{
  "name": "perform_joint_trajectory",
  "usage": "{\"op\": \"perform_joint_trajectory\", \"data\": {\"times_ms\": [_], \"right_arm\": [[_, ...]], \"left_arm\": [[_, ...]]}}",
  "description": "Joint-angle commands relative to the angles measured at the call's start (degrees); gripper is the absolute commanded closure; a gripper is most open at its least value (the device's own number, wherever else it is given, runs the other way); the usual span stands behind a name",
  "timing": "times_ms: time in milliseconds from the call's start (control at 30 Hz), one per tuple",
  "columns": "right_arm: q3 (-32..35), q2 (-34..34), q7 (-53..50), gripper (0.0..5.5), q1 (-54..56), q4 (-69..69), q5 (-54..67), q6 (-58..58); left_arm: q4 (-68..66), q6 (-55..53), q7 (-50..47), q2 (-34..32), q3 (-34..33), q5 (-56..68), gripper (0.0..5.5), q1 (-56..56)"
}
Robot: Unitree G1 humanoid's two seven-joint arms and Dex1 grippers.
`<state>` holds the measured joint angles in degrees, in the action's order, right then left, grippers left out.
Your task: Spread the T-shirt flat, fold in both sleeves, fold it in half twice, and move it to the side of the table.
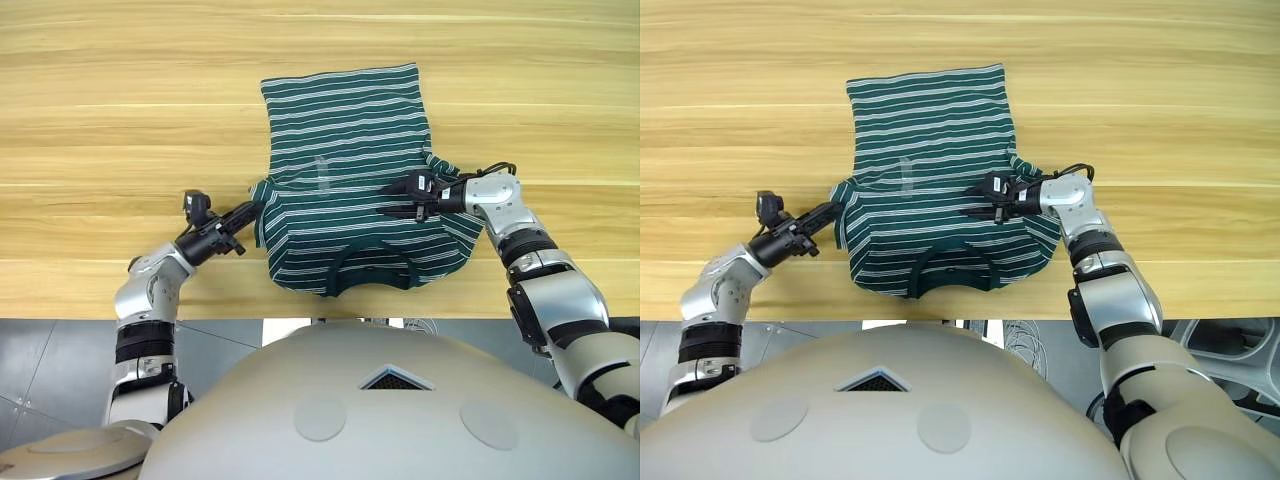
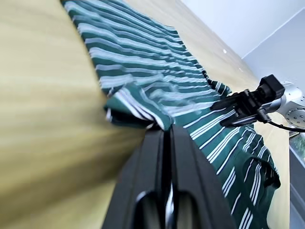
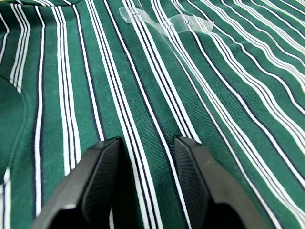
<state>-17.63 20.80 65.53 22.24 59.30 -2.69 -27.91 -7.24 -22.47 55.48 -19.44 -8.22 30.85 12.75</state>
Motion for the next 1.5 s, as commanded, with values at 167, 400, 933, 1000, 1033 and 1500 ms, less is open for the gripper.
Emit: {"op": "perform_joint_trajectory", "data": {"times_ms": [167,400,933,1000,1033,1500], "right_arm": [[-0.9,-1.0,-2.8,3.42,-0.2,1.3,-2.9,0.9],[-2.2,-2.3,-4.4,3.42,-0.8,0.9,-3.8,0.3],[-2.2,-3.6,-6.0,3.42,-1.2,1.7,-4.6,0.1],[-2.2,-3.7,-6.1,3.42,-1.0,2.0,-4.7,0.0],[-2.2,-3.7,-6.2,3.42,-1.0,2.2,-4.7,0.0],[-1.5,-2.8,-6.1,3.42,-3.5,0.0,-3.8,0.0]], "left_arm": [[10.4,-9.5,-11.2,0.9,8.5,-4.0,5.45,-4.3],[7.3,-15.0,-18.8,2.5,18.0,-11.8,5.45,-9.0],[10.1,-14.7,-23.5,3.0,28.1,-22.5,3.77,-12.7],[13.5,-16.4,-24.0,3.3,27.5,-21.6,3.43,-12.3],[15.8,-17.4,-24.3,3.3,26.9,-21.1,3.38,-11.8],[22.3,-18.0,-21.4,-3.8,-6.1,-5.6,3.38,-4.0]]}}
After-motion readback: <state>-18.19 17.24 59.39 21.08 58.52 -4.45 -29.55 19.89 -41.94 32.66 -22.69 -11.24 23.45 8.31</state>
